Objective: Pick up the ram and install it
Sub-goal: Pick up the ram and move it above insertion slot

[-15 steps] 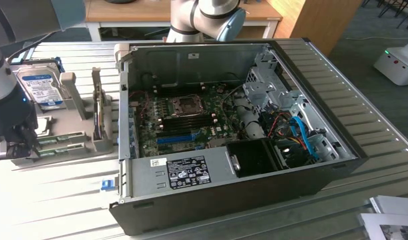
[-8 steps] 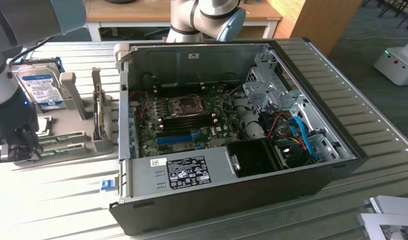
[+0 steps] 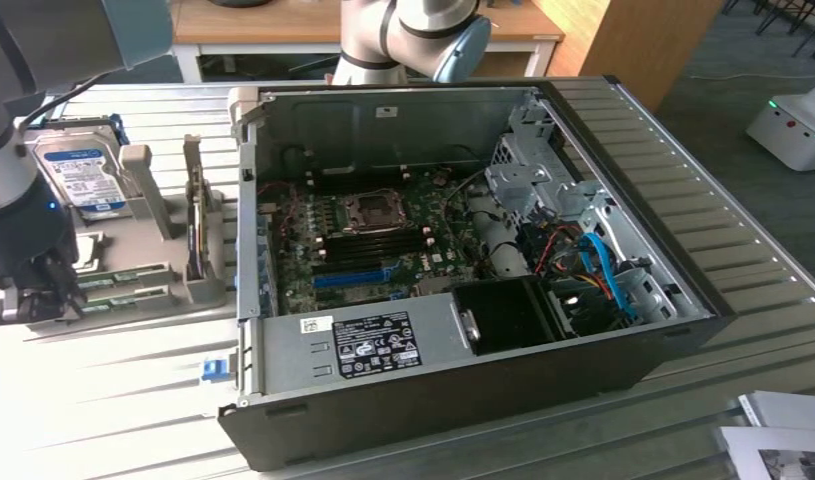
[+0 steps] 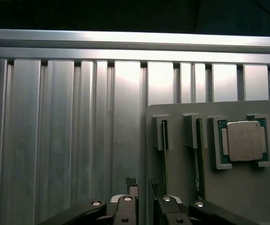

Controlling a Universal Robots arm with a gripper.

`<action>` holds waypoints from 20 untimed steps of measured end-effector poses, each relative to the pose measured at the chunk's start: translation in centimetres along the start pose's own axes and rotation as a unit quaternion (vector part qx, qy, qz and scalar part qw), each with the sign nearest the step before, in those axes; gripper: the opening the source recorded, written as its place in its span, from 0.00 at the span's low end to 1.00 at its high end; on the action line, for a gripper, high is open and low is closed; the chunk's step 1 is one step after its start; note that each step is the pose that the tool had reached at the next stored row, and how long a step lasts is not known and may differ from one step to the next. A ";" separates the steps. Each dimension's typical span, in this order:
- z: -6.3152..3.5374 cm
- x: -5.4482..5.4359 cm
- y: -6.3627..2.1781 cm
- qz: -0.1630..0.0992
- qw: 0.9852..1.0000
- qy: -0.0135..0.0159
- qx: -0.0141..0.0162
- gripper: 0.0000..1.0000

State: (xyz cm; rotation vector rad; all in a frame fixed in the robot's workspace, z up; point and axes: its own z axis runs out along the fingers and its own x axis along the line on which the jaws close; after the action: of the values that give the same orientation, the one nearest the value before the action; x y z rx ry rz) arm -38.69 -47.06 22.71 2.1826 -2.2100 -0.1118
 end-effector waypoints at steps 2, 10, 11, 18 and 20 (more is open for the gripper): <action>0.02 -0.1 -0.04 0.000 1.000 0.000 0.000 0.24; 0.20 -1.3 -0.18 0.000 1.000 0.000 0.000 0.24; 0.25 -1.7 -0.18 0.000 1.000 0.000 0.000 0.24; 0.76 -1.7 -0.22 0.000 1.000 0.000 0.000 0.24; 0.96 -1.7 -0.24 0.000 1.000 0.000 0.000 0.24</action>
State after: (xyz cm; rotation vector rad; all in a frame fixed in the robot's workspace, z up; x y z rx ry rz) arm -38.50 -45.30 21.78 2.1825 -2.2110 -0.1108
